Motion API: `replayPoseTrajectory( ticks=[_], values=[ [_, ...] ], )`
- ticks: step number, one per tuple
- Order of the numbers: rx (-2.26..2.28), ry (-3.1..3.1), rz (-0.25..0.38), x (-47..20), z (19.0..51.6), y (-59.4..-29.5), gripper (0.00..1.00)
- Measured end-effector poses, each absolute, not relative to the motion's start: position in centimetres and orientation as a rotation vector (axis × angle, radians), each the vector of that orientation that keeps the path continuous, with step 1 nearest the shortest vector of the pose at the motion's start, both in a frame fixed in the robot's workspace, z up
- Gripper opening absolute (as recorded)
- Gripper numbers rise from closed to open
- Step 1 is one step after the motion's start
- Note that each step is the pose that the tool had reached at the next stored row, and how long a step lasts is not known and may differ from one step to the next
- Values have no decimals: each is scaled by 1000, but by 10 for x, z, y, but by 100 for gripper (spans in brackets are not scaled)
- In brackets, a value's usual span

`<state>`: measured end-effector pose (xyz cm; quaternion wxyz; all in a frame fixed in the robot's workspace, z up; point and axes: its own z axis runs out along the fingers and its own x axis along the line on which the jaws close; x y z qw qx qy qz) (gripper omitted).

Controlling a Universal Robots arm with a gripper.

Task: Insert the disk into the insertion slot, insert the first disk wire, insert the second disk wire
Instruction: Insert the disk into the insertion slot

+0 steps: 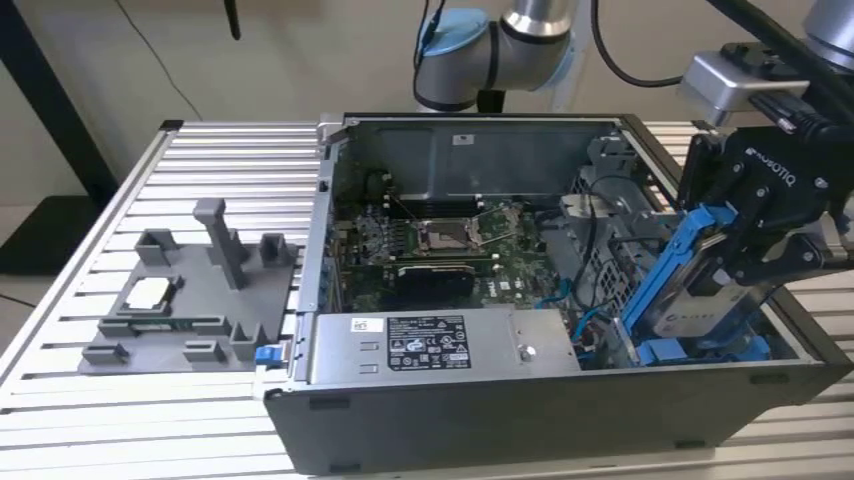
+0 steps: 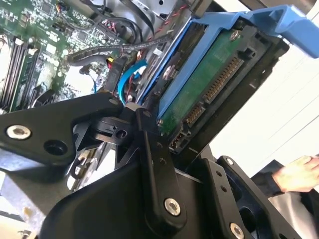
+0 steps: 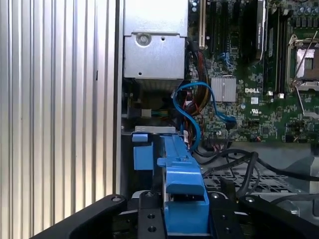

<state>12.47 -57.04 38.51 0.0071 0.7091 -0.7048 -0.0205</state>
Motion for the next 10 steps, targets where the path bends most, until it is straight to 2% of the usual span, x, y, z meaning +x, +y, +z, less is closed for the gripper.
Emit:
replayPoseTrajectory(
  ticks=[3,4,10],
  values=[
    [2217,-2204,-64,124,381,-570,34],
    [2217,-2204,-64,124,381,-570,40],
    [2217,-2204,-64,124,388,-569,40]
  ],
)
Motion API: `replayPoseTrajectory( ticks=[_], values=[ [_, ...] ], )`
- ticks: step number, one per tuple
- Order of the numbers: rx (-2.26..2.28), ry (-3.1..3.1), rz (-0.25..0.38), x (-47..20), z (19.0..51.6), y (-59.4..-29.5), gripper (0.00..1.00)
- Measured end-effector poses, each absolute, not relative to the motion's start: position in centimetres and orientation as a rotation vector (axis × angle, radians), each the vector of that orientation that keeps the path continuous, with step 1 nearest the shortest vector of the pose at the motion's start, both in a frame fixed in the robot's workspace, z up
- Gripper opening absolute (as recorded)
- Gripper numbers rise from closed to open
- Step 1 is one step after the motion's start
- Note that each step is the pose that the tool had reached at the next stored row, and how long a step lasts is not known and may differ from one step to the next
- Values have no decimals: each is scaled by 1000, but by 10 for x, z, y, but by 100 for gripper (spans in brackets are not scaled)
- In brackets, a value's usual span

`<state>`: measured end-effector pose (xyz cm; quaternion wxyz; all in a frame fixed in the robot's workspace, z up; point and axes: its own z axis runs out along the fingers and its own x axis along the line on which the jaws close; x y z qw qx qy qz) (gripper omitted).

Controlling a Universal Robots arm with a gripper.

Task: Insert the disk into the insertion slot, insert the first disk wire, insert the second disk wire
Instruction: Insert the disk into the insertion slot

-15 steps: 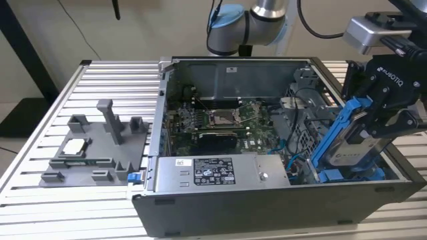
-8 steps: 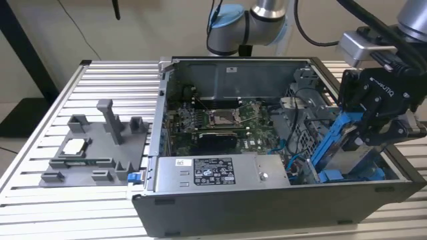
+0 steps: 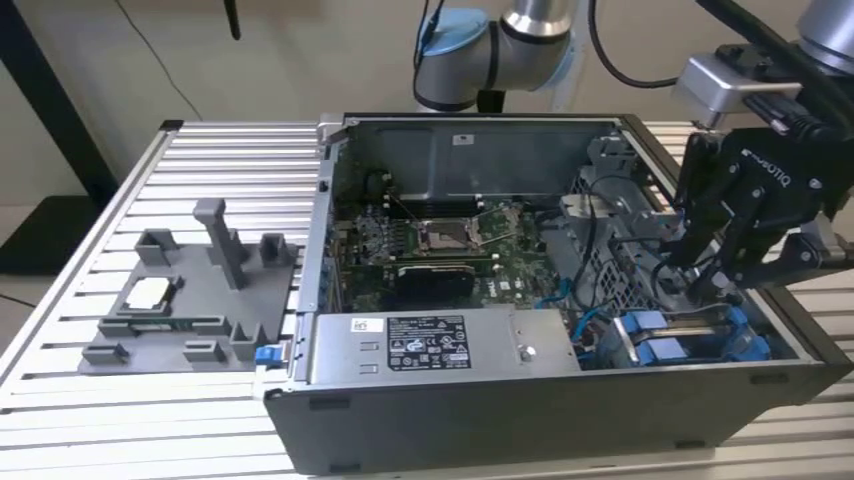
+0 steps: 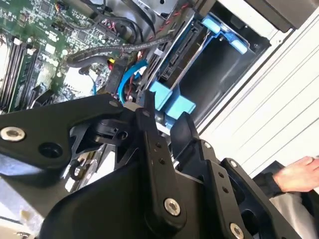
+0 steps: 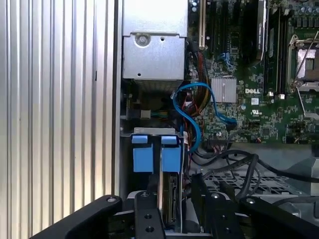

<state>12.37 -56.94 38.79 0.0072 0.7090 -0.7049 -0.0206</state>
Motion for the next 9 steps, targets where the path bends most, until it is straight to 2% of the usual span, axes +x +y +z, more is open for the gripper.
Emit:
replayPoseTrajectory(
  ticks=[5,9],
  values=[
    [2217,-2205,-64,123,395,-564,40],
    [2219,-2206,-61,122,395,-548,40]
  ],
)
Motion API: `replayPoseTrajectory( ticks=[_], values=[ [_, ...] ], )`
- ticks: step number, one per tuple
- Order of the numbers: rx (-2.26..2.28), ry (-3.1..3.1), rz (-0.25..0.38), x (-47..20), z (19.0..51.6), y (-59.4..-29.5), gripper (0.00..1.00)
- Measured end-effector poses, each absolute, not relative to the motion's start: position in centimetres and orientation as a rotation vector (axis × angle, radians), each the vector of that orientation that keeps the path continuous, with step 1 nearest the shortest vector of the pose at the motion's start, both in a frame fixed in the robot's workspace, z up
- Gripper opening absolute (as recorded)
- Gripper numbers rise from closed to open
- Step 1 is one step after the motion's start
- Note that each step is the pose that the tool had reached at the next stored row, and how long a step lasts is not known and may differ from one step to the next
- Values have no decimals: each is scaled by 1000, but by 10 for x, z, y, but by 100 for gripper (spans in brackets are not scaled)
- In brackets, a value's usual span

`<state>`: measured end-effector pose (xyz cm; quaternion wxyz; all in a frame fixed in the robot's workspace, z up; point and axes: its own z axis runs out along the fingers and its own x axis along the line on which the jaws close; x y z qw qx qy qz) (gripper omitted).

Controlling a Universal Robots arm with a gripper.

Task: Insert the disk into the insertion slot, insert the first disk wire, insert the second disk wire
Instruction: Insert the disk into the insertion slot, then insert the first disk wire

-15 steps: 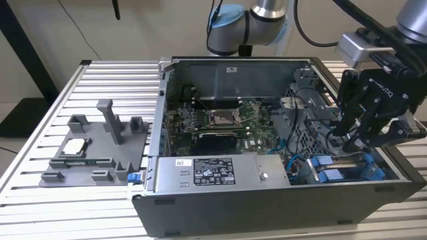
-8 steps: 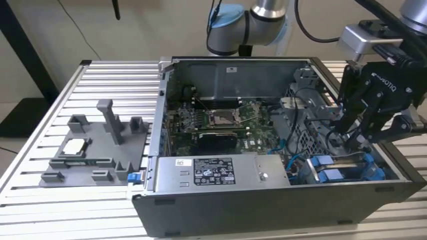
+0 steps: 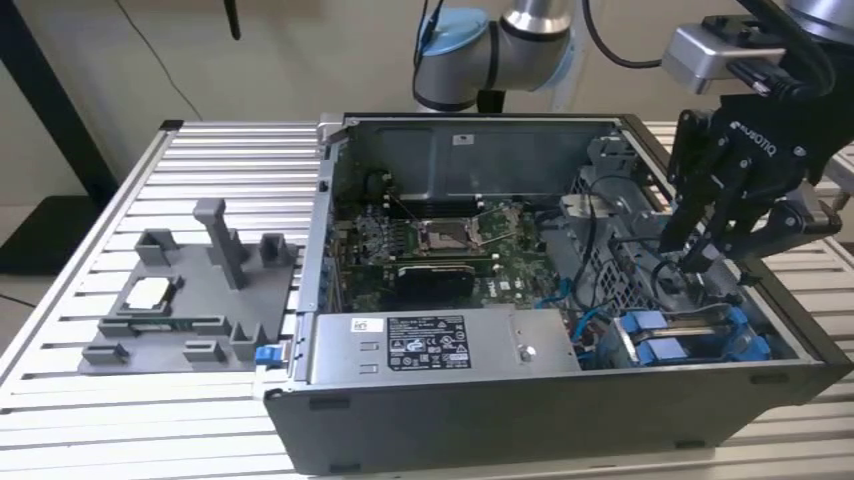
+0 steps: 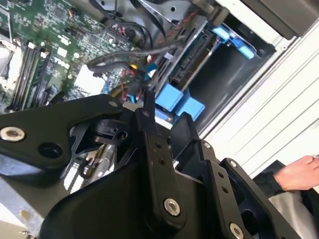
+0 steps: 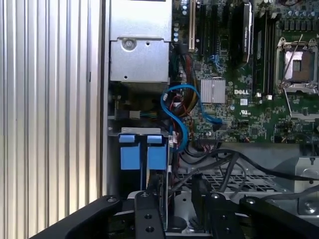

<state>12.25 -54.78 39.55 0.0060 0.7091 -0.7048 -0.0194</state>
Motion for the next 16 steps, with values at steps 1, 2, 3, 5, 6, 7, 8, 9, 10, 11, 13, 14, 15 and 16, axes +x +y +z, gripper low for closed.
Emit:
replayPoseTrajectory(
  ticks=[1,2,3,5,6,7,8,9,10,11,13,14,15,16],
  values=[
    [2220,-2206,-60,122,395,-544,40],
    [2220,-2207,-58,122,395,-541,40],
    [2221,-2208,-57,122,395,-539,40],
    [2225,-2212,-52,122,395,-538,40],
    [2229,-2216,-46,122,394,-538,40],
    [2233,-2218,-40,122,393,-538,40],
    [2238,-2220,-36,122,393,-538,40],
    [2241,-2222,-36,122,392,-537,40],
    [2245,-2225,-38,122,392,-537,40],
    [2248,-2228,-42,122,391,-537,40],
    [2255,-2234,-50,122,389,-537,40],
    [2257,-2235,-51,122,389,-537,40],
    [2259,-2237,-53,122,389,-537,40],
    [2262,-2240,-55,122,388,-537,40]
  ],
)
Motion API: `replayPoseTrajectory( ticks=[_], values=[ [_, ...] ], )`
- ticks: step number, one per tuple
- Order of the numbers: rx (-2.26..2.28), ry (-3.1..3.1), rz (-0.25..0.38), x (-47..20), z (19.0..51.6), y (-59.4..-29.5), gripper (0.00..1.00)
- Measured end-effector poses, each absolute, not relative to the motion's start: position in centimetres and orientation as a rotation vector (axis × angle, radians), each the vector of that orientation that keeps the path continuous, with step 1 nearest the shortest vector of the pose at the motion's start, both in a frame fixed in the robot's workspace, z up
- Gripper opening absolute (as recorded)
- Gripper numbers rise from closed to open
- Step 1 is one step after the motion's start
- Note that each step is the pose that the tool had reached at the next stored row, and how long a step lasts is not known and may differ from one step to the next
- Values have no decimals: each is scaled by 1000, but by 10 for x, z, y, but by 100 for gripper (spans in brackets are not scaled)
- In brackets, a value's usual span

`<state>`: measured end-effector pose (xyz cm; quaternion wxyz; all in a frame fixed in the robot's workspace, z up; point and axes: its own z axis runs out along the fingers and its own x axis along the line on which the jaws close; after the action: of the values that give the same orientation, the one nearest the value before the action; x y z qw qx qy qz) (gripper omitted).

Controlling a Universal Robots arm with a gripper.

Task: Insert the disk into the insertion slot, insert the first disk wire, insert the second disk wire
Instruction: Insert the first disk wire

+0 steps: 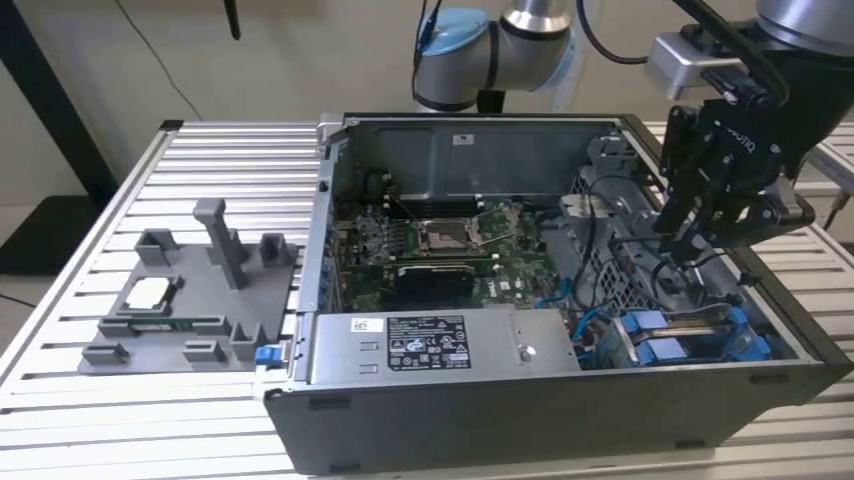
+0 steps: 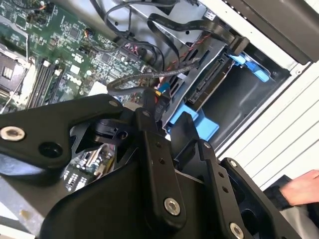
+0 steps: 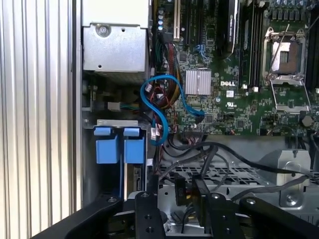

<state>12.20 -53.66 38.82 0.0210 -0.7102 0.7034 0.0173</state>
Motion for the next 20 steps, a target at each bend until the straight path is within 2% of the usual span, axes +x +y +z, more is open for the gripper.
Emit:
replayPoseTrajectory(
  ticks=[3,4,5,6,9,12,20],
  values=[
    [-2199,2178,53,122,388,-537,38],
    [-2198,2177,53,122,388,-537,32],
    [-2196,2175,56,122,388,-537,32],
    [-2193,2172,62,122,387,-537,25],
    [-2192,2171,65,122,387,-537,25],
    [-2192,2171,65,122,387,-537,19],
    [-2193,2172,63,123,386,-537,19]
  ],
)
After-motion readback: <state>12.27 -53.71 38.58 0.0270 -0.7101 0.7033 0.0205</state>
